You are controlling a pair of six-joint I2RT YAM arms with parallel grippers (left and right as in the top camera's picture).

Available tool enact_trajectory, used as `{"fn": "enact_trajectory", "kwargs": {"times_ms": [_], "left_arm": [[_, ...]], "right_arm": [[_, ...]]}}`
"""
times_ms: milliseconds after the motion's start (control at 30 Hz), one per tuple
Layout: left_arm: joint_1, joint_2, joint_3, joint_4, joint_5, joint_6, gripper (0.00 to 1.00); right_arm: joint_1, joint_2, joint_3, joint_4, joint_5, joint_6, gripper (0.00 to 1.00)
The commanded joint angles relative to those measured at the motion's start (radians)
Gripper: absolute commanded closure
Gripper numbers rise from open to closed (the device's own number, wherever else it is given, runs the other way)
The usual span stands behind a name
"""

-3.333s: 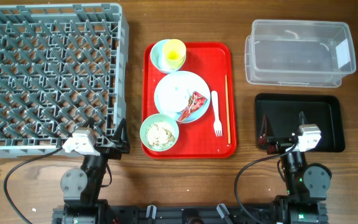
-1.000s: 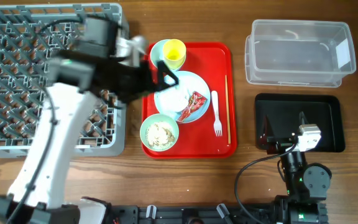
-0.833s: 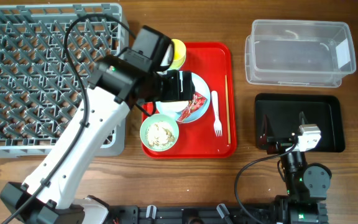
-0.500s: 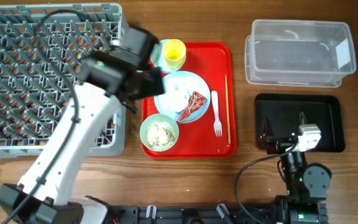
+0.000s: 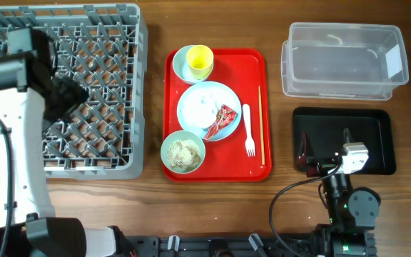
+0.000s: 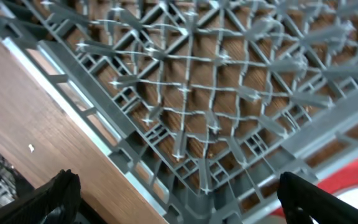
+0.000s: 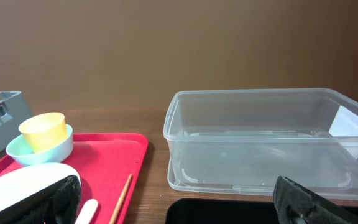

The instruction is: Sort waste into correct bins and load items into the dishwasher rack

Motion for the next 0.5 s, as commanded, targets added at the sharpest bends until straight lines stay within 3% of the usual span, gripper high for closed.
{"fn": "enact_trajectory", "kwargs": {"times_ms": [0,67,100,233,333,467], "left_arm": [[0.043,-0.013,0.017,-0.003,0.008,-0.013,0.00],[0.046,-0.013,0.017,-0.003,0.008,-0.013,0.00],[0.046,-0.013,0.017,-0.003,0.008,-0.013,0.00],[0.046,-0.013,0.017,-0.003,0.008,-0.013,0.00],[0.046,-0.013,0.017,-0.003,0.008,-0.013,0.00],[0.046,-0.013,0.017,-0.003,0.008,-0.013,0.00]], "right_arm": [[-0.005,-0.005,-0.001,0.006,0.007,-0.009,0.00],[-0.005,-0.005,-0.001,0.016,-0.049,0.074,0.00],[-0.005,-0.005,-0.001,0.031,-0.119,0.184,0.00],[-0.005,-0.005,-0.001,0.034,-0.491,0.984,0.00],[-0.005,-0.005,-0.001,0.072,-0.495,1.372,0.01],[-0.005,-0.005,0.001,0.459,-0.444,1.478,0.00]]}}
